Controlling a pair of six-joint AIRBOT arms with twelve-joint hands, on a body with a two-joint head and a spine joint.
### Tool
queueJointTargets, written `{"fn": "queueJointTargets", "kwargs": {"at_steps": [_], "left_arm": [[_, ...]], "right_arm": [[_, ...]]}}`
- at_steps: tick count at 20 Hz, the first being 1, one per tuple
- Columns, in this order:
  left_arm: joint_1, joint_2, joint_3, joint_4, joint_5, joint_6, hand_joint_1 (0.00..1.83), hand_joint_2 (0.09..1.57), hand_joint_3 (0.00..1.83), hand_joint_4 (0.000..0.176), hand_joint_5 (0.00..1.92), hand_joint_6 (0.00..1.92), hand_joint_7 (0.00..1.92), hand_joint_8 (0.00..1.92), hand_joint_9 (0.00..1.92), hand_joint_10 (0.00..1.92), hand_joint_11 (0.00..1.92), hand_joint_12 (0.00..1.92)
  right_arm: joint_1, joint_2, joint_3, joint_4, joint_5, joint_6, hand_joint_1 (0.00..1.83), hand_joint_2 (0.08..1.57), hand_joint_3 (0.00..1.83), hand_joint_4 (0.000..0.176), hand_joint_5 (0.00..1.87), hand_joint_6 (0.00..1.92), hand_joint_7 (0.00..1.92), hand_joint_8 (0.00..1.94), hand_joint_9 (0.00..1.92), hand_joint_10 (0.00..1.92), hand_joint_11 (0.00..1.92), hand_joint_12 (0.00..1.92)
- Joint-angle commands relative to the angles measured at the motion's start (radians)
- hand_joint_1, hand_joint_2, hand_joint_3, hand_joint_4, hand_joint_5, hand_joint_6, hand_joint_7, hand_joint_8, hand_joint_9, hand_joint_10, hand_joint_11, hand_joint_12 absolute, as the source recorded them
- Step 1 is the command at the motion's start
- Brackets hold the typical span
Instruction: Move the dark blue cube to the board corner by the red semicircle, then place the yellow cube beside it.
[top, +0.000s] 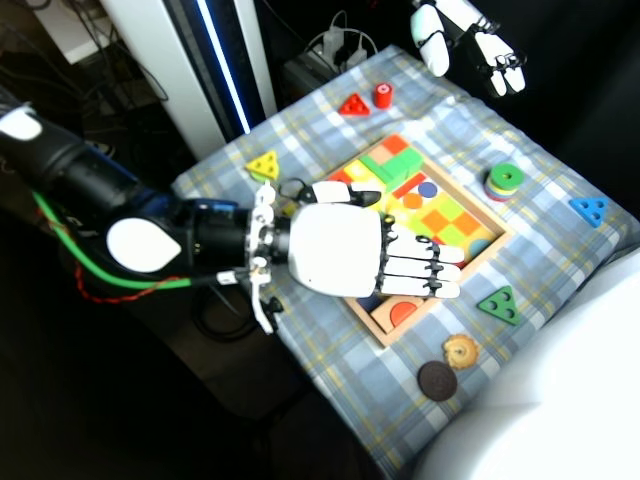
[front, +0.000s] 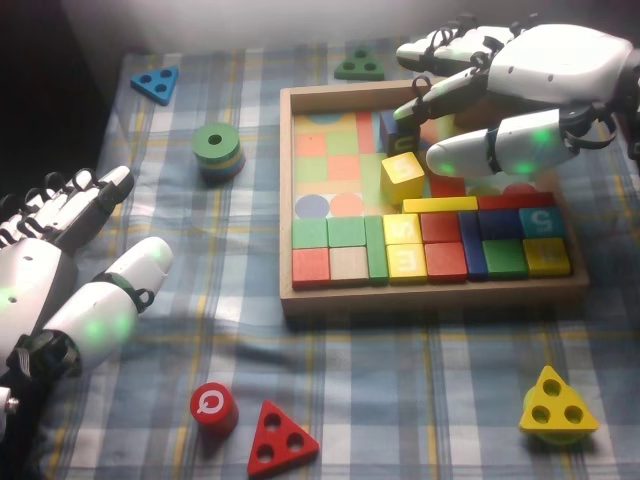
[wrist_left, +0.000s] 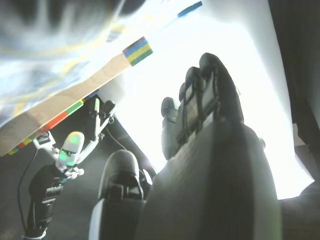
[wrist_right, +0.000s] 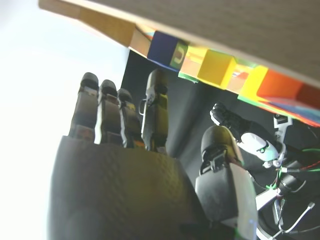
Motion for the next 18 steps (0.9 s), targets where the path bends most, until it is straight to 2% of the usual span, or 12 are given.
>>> {"fn": "queueJointTargets", "kwargs": {"at_steps": [1,3,5,7,8,10,11,13,15,16,17,18], "left_arm": [[-0.007,0.006,0.004,0.050,-0.118,-0.006,0.04,1.34,0.00,0.071,0.24,0.00,0.13,0.00,0.12,0.00,0.00,0.17],[-0.007,0.006,0.004,0.050,-0.118,-0.006,0.02,1.35,0.00,0.073,0.23,0.00,0.13,0.00,0.11,0.00,0.00,0.12],[-0.007,0.006,0.003,0.049,-0.118,-0.006,0.05,1.34,0.00,0.072,0.25,0.00,0.15,0.00,0.14,0.00,0.00,0.23],[-0.007,0.006,0.003,0.049,-0.118,-0.006,0.02,1.35,0.00,0.071,0.24,0.00,0.14,0.00,0.13,0.00,0.00,0.22],[-0.007,0.006,0.003,0.049,-0.118,-0.006,0.01,1.34,0.00,0.078,0.24,0.00,0.14,0.00,0.13,0.00,0.00,0.22],[-0.007,0.007,0.003,0.048,-0.119,-0.006,0.03,1.34,0.00,0.073,0.25,0.00,0.15,0.00,0.13,0.01,0.00,0.19],[-0.007,0.007,0.003,0.044,-0.119,-0.006,0.00,1.33,0.00,0.072,0.24,0.00,0.14,0.00,0.12,0.00,0.00,0.12],[-0.006,0.007,0.001,0.041,-0.119,-0.006,0.02,1.34,0.00,0.071,0.24,0.00,0.14,0.00,0.13,0.00,0.00,0.17],[-0.003,0.009,-0.002,0.036,-0.123,-0.006,0.02,1.34,0.00,0.070,0.25,0.00,0.14,0.00,0.14,0.01,0.00,0.19],[-0.002,0.010,-0.003,0.034,-0.124,-0.006,0.02,1.34,0.00,0.067,0.25,0.00,0.15,0.00,0.14,0.01,0.00,0.22],[-0.002,0.010,-0.003,0.034,-0.124,-0.006,0.01,1.35,0.00,0.064,0.25,0.00,0.14,0.00,0.14,0.00,0.00,0.21],[-0.002,0.011,-0.004,0.034,-0.125,-0.006,0.02,1.35,0.00,0.065,0.24,0.00,0.14,0.00,0.13,0.00,0.00,0.20]], "right_arm": [[0.014,-0.002,0.006,0.041,0.081,0.007,0.00,1.24,0.01,0.030,0.56,0.01,0.00,0.00,0.00,0.00,0.00,0.00],[0.014,-0.003,0.007,0.036,0.077,0.007,0.00,1.22,0.00,0.006,0.57,0.01,0.00,0.00,0.00,0.00,0.00,0.00],[0.014,-0.003,0.007,0.026,0.070,0.007,0.00,1.21,0.00,0.007,0.56,0.00,0.00,0.00,0.00,0.00,0.00,0.00],[0.014,-0.003,0.006,0.022,0.066,0.011,0.00,1.21,0.00,0.004,0.56,0.00,0.00,0.00,0.00,0.00,0.00,0.00],[0.014,-0.002,0.003,0.007,0.064,0.026,0.00,1.21,0.00,0.000,0.55,0.00,0.00,0.00,0.00,0.00,0.00,0.00],[0.014,0.004,-0.013,-0.010,0.054,0.042,0.00,1.23,0.00,0.000,0.57,0.01,0.00,0.00,0.00,0.00,0.00,0.00],[0.014,0.027,-0.032,-0.016,0.047,0.042,0.00,1.14,0.00,0.021,0.52,0.00,0.00,0.00,0.00,0.00,0.00,0.00],[0.014,0.066,-0.068,-0.018,0.042,0.039,0.00,1.13,0.00,0.014,0.52,0.00,0.00,0.00,0.00,0.00,0.00,0.00],[0.014,0.100,-0.097,-0.017,0.031,0.024,0.00,1.04,0.00,0.048,0.51,0.00,0.00,0.00,0.00,0.00,0.00,0.00],[0.014,0.114,-0.106,-0.017,0.025,0.020,0.00,1.03,0.00,0.046,0.52,0.00,0.00,0.00,0.00,0.00,0.00,0.00],[0.014,0.127,-0.114,-0.017,0.019,0.019,0.00,1.04,0.00,0.074,0.51,0.00,0.00,0.00,0.00,0.00,0.00,0.00],[0.013,0.140,-0.121,-0.017,0.012,0.014,0.00,1.05,0.00,0.087,0.49,0.00,0.00,0.00,0.00,0.00,0.00,0.00]]}}
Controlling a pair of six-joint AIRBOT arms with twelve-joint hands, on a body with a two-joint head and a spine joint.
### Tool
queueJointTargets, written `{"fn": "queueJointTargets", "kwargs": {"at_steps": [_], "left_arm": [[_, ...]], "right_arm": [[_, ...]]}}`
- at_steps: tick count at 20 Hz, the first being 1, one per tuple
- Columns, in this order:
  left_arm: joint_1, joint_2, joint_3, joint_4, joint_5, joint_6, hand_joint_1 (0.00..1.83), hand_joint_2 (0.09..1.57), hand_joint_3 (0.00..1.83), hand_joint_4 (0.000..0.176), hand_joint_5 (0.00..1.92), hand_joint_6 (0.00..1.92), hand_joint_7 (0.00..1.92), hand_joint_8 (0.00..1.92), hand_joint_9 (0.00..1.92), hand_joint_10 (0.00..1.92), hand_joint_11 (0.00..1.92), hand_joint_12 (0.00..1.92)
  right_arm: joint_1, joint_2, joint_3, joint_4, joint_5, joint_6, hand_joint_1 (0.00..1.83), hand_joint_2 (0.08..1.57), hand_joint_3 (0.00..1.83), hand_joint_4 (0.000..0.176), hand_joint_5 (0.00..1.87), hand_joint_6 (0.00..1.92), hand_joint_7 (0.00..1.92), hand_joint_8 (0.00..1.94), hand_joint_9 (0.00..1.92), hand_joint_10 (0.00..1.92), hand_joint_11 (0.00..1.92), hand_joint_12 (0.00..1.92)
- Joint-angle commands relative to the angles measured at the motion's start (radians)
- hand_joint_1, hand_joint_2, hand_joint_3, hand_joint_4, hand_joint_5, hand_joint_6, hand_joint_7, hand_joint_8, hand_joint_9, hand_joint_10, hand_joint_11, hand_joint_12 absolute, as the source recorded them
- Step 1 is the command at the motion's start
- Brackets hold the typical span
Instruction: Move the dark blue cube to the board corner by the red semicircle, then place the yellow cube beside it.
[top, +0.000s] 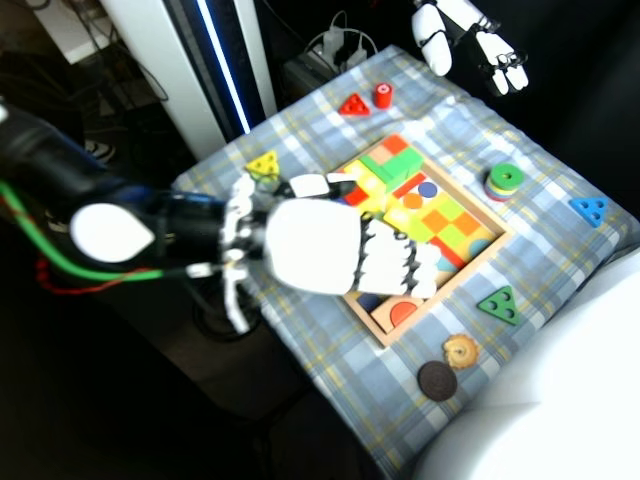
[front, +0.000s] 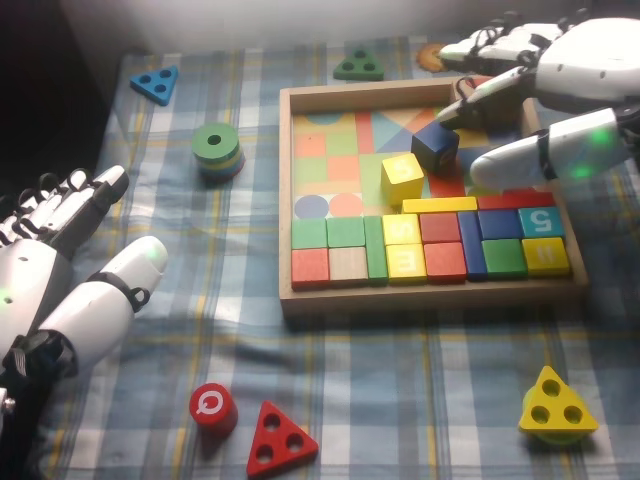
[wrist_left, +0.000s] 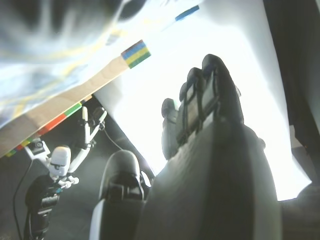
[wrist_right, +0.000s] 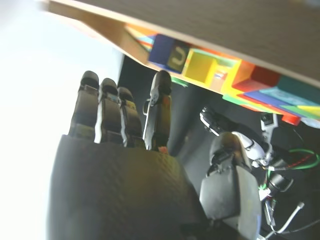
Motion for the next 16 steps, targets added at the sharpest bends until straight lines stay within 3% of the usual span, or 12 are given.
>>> {"fn": "queueJointTargets", "kwargs": {"at_steps": [1,2,3,4,5,6,7,9,10,14,15,16], "left_arm": [[-0.004,0.009,-0.001,0.049,-0.119,-0.005,0.01,1.35,0.00,0.076,0.25,0.00,0.14,0.00,0.14,0.00,0.00,0.23],[-0.004,0.009,-0.001,0.049,-0.120,-0.005,0.00,1.34,0.00,0.075,0.25,0.00,0.15,0.00,0.14,0.00,0.00,0.26],[-0.004,0.009,-0.001,0.049,-0.119,-0.005,0.00,1.34,0.00,0.075,0.25,0.00,0.15,0.00,0.14,0.00,0.00,0.26],[-0.004,0.009,-0.001,0.048,-0.119,-0.005,0.01,1.34,0.00,0.069,0.26,0.00,0.15,0.00,0.15,0.00,0.00,0.26],[-0.004,0.009,-0.001,0.047,-0.119,-0.005,0.01,1.34,0.00,0.069,0.26,0.00,0.15,0.00,0.15,0.00,0.00,0.26],[-0.003,0.009,-0.002,0.047,-0.119,-0.005,0.01,1.34,0.00,0.077,0.25,0.00,0.13,0.00,0.12,0.01,0.00,0.17],[-0.002,0.009,-0.002,0.044,-0.119,-0.005,0.01,1.35,0.00,0.081,0.24,0.00,0.13,0.00,0.11,0.00,0.00,0.15],[-0.001,0.009,-0.002,0.042,-0.119,-0.005,0.01,1.35,0.00,0.084,0.23,0.00,0.12,0.00,0.10,0.00,0.00,0.09],[-0.001,0.009,-0.002,0.042,-0.118,-0.005,0.03,1.35,0.00,0.057,0.25,0.00,0.14,0.00,0.12,0.00,0.00,0.09],[-0.002,0.009,-0.001,0.043,-0.116,-0.005,0.02,1.36,0.00,0.085,0.23,0.00,0.13,0.00,0.12,0.00,0.00,0.12],[-0.002,0.009,0.000,0.043,-0.116,-0.005,0.02,1.36,0.00,0.085,0.23,0.00,0.13,0.00,0.12,0.00,0.00,0.12],[-0.002,0.009,-0.001,0.043,-0.115,-0.005,0.04,1.35,0.00,0.086,0.24,0.00,0.14,0.00,0.13,0.00,0.00,0.14]], "right_arm": [[0.010,0.004,-0.008,0.042,0.075,-0.006,0.00,1.02,0.00,0.099,0.50,0.01,0.00,0.00,0.00,0.00,0.00,0.00],[0.010,0.016,-0.017,0.042,0.064,-0.016,0.00,1.01,0.00,0.132,0.50,0.01,0.00,0.00,0.00,0.00,0.00,0.00],[0.009,0.032,-0.026,0.042,0.050,-0.029,0.00,1.01,0.00,0.132,0.50,0.01,0.00,0.00,0.00,0.00,0.00,0.00],[0.007,0.046,-0.033,0.042,0.042,-0.034,0.00,1.01,0.00,0.151,0.50,0.00,0.00,0.00,0.00,0.00,0.00,0.00],[0.004,0.056,-0.037,0.044,0.040,-0.034,0.00,1.01,0.00,0.151,0.50,0.00,0.00,0.00,0.00,0.00,0.00,0.00],[0.004,0.061,-0.038,0.049,0.040,-0.034,0.00,1.04,0.00,0.121,0.51,0.00,0.00,0.00,0.00,0.00,0.00,0.00],[0.004,0.065,-0.039,0.065,0.041,-0.039,0.00,1.03,0.00,0.116,0.51,0.01,0.00,0.00,0.00,0.00,0.00,0.00],[0.004,0.065,-0.049,0.085,0.052,-0.067,0.00,1.01,0.00,0.121,0.51,0.00,0.00,0.00,0.00,0.00,0.00,0.00],[0.010,0.071,-0.062,0.096,0.058,-0.092,0.00,0.99,0.00,0.144,0.50,0.00,0.00,0.00,0.00,0.00,0.00,0.00],[0.015,0.078,-0.079,0.099,0.078,-0.100,0.00,1.00,0.00,0.117,0.47,0.00,0.00,0.00,0.00,0.00,0.00,0.00],[0.015,0.078,-0.083,0.099,0.084,-0.100,0.00,1.00,0.00,0.117,0.47,0.00,0.00,0.00,0.00,0.00,0.00,0.00],[0.015,0.078,-0.086,0.099,0.092,-0.100,0.00,1.00,0.00,0.130,0.46,0.00,0.00,0.00,0.00,0.00,0.00,0.00]]}}
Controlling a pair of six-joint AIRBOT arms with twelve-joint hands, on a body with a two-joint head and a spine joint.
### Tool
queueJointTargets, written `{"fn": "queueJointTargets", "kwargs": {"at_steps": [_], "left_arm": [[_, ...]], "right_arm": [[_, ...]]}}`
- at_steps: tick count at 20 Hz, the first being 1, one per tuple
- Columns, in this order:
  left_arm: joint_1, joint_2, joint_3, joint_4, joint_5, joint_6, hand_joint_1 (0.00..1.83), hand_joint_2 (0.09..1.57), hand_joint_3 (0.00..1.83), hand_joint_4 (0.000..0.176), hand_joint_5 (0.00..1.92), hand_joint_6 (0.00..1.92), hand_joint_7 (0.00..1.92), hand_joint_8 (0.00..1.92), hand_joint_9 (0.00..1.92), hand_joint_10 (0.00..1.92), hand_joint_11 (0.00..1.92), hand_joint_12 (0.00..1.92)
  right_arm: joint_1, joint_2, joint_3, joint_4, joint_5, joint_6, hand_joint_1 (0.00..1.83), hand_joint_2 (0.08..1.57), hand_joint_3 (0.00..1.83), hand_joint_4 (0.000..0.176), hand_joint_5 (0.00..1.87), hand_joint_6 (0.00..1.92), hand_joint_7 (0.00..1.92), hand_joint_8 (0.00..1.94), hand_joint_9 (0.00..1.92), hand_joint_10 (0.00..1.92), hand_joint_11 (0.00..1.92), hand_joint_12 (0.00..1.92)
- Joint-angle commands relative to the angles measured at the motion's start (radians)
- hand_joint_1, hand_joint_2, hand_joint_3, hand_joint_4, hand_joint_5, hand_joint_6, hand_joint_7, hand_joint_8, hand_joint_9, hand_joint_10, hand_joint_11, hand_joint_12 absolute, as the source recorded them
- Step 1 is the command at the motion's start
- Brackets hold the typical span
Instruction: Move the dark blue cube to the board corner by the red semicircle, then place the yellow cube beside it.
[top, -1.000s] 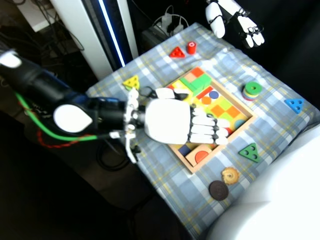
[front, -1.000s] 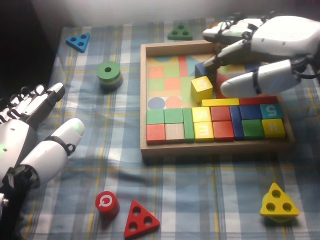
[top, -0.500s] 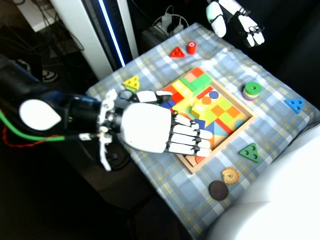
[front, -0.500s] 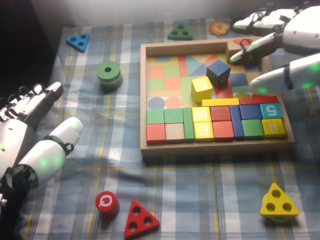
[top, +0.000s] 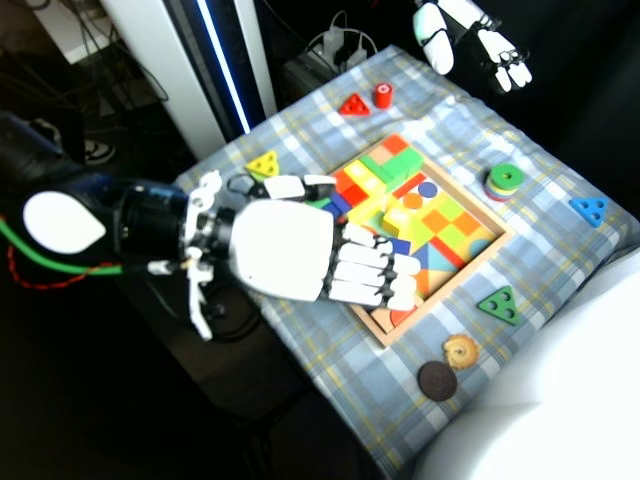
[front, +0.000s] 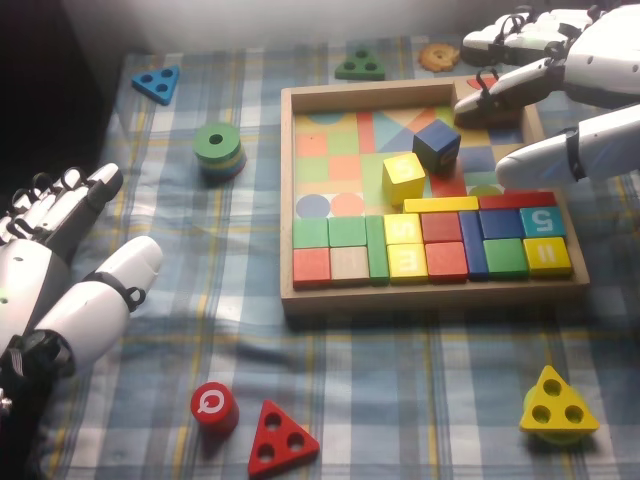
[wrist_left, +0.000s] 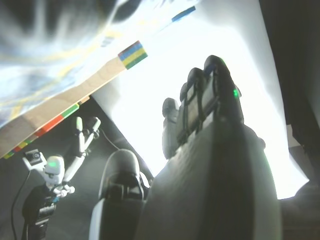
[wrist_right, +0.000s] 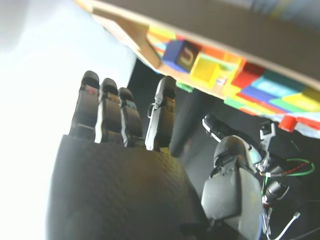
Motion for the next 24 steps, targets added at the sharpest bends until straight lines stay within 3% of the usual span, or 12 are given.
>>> {"fn": "queueJointTargets", "kwargs": {"at_steps": [1,2,4,5,6,8,11,13,17,21,23,24], "left_arm": [[-0.005,0.007,0.001,0.049,-0.107,-0.005,0.05,1.35,0.00,0.082,0.28,0.01,0.15,0.00,0.14,0.00,0.00,0.21],[-0.005,0.006,0.001,0.049,-0.105,-0.005,0.08,1.36,0.00,0.082,0.26,0.01,0.12,0.01,0.11,0.01,0.00,0.10],[-0.005,0.006,0.002,0.050,-0.104,-0.005,0.11,1.36,0.00,0.082,0.25,0.00,0.13,0.00,0.12,0.01,0.00,0.12],[-0.005,0.006,0.002,0.051,-0.101,-0.005,0.11,1.36,0.00,0.083,0.24,0.00,0.14,0.00,0.14,0.01,0.00,0.22],[-0.005,0.006,0.002,0.051,-0.100,-0.005,0.11,1.36,0.00,0.078,0.24,0.00,0.14,0.00,0.14,0.01,0.00,0.25],[-0.005,0.005,0.002,0.051,-0.100,-0.005,0.11,1.36,0.00,0.072,0.24,0.00,0.13,0.01,0.12,0.01,0.00,0.14],[-0.005,0.006,0.002,0.051,-0.099,-0.005,0.10,1.38,0.00,0.050,0.24,0.00,0.13,0.00,0.12,0.00,0.00,0.06],[-0.006,0.006,0.002,0.052,-0.099,-0.005,0.11,1.36,0.00,0.057,0.26,0.00,0.15,0.00,0.14,0.00,0.00,0.21],[-0.006,0.005,0.000,0.051,-0.100,-0.005,0.10,1.38,0.00,0.038,0.26,0.00,0.14,0.00,0.12,0.00,0.00,0.12],[-0.006,0.006,0.000,0.051,-0.101,-0.005,0.14,1.37,0.00,0.051,0.26,0.00,0.15,0.00,0.13,0.00,0.00,0.13],[-0.006,0.007,0.000,0.052,-0.101,-0.005,0.13,1.37,0.00,0.052,0.26,0.00,0.14,0.00,0.14,0.00,0.00,0.15],[-0.006,0.007,-0.002,0.056,-0.105,-0.005,0.13,1.37,0.00,0.052,0.26,0.00,0.14,0.00,0.14,0.00,0.00,0.15]], "right_arm": [[0.015,0.002,-0.001,0.042,0.098,-0.003,0.00,1.00,0.00,0.120,0.46,0.00,0.00,0.00,0.00,0.00,0.00,0.00],[0.015,-0.004,0.001,0.034,0.098,-0.003,0.00,0.97,0.00,0.134,0.44,0.00,0.00,0.00,0.00,0.00,0.00,0.00],[0.014,-0.016,0.007,0.016,0.096,-0.003,0.00,0.98,0.00,0.128,0.39,0.00,0.00,0.00,0.00,0.00,0.00,0.00],[0.014,-0.028,0.012,0.003,0.091,-0.003,0.00,1.01,0.00,0.156,0.34,0.00,0.00,0.00,0.00,0.00,0.00,0.00],[0.014,-0.040,0.020,-0.005,0.088,-0.003,0.00,1.01,0.00,0.159,0.33,0.00,0.00,0.00,0.00,0.00,0.00,0.00],[0.014,-0.062,0.034,-0.009,0.085,-0.002,0.00,1.01,0.00,0.135,0.33,0.00,0.00,0.00,0.00,0.00,0.00,0.00],[0.014,-0.089,0.054,-0.030,0.074,0.009,0.00,1.05,0.02,0.077,0.31,0.00,0.00,0.00,0.00,0.00,0.00,0.00],[0.014,-0.095,0.058,-0.049,0.060,0.011,0.00,1.07,0.02,0.089,0.34,0.02,0.00,0.00,0.00,0.00,0.00,0.00],[0.014,-0.094,0.061,-0.061,0.027,0.011,0.00,1.05,0.01,0.072,0.36,0.02,0.00,0.00,0.00,0.00,0.00,0.00],[0.010,-0.074,0.053,-0.090,-0.017,0.011,0.00,1.02,0.00,0.106,0.37,0.01,0.00,0.00,0.00,0.00,0.00,0.00],[0.008,-0.051,0.046,-0.097,-0.037,0.011,0.00,1.03,0.00,0.161,0.34,0.00,0.00,0.00,0.00,0.00,0.00,0.00],[0.005,-0.036,0.043,-0.098,-0.051,0.011,0.00,1.03,0.00,0.161,0.34,0.00,0.00,0.00,0.00,0.00,0.00,0.00]]}}
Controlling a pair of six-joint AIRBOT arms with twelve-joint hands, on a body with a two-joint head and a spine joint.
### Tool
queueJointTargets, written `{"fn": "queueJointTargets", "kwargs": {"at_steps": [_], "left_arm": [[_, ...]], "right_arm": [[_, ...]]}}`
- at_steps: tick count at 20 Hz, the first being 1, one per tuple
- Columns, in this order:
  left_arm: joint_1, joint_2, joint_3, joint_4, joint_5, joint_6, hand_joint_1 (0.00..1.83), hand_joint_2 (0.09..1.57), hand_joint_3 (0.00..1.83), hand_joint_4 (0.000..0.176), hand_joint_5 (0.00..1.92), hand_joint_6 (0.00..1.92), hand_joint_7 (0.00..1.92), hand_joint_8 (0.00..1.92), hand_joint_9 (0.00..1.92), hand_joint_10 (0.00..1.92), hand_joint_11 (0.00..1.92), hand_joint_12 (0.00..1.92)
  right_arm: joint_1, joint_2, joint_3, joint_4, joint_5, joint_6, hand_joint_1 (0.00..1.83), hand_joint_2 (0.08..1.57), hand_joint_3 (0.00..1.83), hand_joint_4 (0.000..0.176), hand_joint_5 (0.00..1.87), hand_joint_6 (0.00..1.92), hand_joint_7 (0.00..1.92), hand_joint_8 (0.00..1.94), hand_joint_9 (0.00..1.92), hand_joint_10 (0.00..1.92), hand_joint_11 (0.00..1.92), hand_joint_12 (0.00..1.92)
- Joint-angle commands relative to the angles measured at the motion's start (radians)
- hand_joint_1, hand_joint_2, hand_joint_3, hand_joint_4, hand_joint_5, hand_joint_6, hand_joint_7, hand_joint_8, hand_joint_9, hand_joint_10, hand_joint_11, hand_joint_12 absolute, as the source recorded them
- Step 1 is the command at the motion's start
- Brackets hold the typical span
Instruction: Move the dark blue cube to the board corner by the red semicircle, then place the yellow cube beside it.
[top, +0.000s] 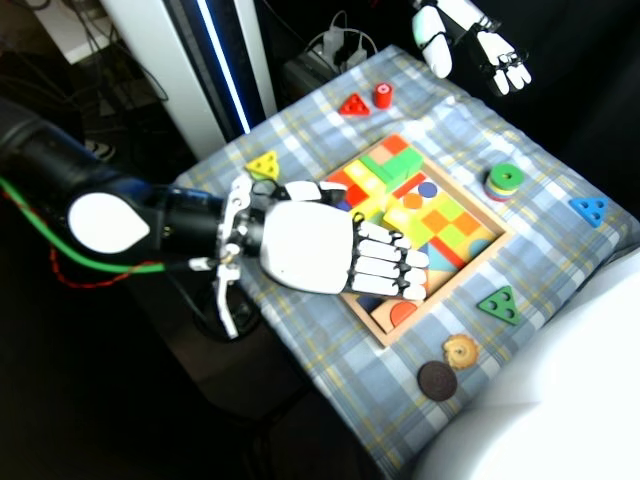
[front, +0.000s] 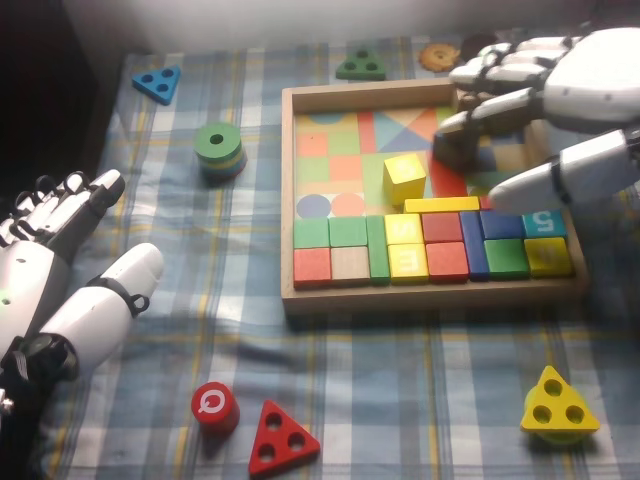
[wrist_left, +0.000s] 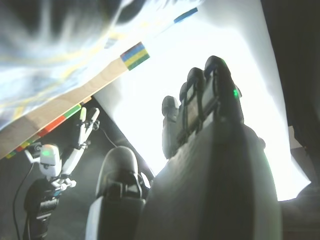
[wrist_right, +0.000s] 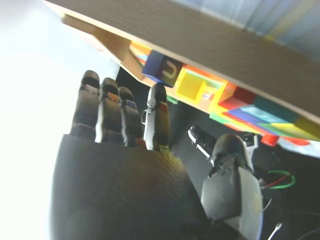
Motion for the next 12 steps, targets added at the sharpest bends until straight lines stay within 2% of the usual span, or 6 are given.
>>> {"fn": "queueJointTargets", "kwargs": {"at_steps": [1,3,4,5,10,12], "left_arm": [[-0.006,0.008,-0.004,0.058,-0.117,-0.005,0.11,1.38,0.00,0.045,0.26,0.00,0.14,0.00,0.13,0.00,0.00,0.13],[-0.006,0.009,-0.006,0.060,-0.121,-0.005,0.12,1.37,0.00,0.049,0.26,0.00,0.15,0.00,0.13,0.00,0.00,0.12],[-0.005,0.009,-0.007,0.060,-0.123,-0.005,0.11,1.37,0.00,0.041,0.26,0.00,0.14,0.00,0.11,0.00,0.00,0.04],[-0.005,0.010,-0.008,0.061,-0.123,-0.005,0.12,1.37,0.00,0.050,0.26,0.00,0.14,0.00,0.12,0.01,0.01,0.03],[-0.005,0.009,-0.006,0.059,-0.119,-0.005,0.09,1.37,0.00,0.066,0.25,0.00,0.14,0.00,0.12,0.00,0.00,0.05],[-0.005,0.009,-0.006,0.059,-0.118,-0.005,0.10,1.36,0.00,0.064,0.25,0.00,0.14,0.00,0.13,0.00,0.00,0.09]], "right_arm": [[0.005,0.010,0.002,0.025,0.024,0.001,0.00,1.05,0.01,0.166,0.34,0.00,0.00,0.00,0.00,0.00,0.00,0.00],[0.004,0.025,0.001,0.026,0.011,0.001,0.00,1.03,0.00,0.176,0.33,0.00,0.00,0.00,0.00,0.00,0.00,0.00],[0.004,0.028,0.001,0.031,0.007,0.001,0.00,1.03,0.00,0.176,0.33,0.00,0.00,0.00,0.00,0.00,0.00,0.00],[0.004,0.028,0.004,0.037,0.005,0.001,0.00,1.03,0.00,0.176,0.35,0.01,0.00,0.00,0.00,0.00,0.00,0.00],[0.001,0.013,0.036,0.083,-0.007,-0.034,0.00,1.02,0.00,0.176,0.34,0.00,0.00,0.00,0.00,0.00,0.00,0.00],[-0.003,0.005,0.052,0.083,-0.021,-0.035,0.00,1.02,0.00,0.158,0.35,0.01,0.00,0.00,0.00,0.00,0.00,0.00]]}}
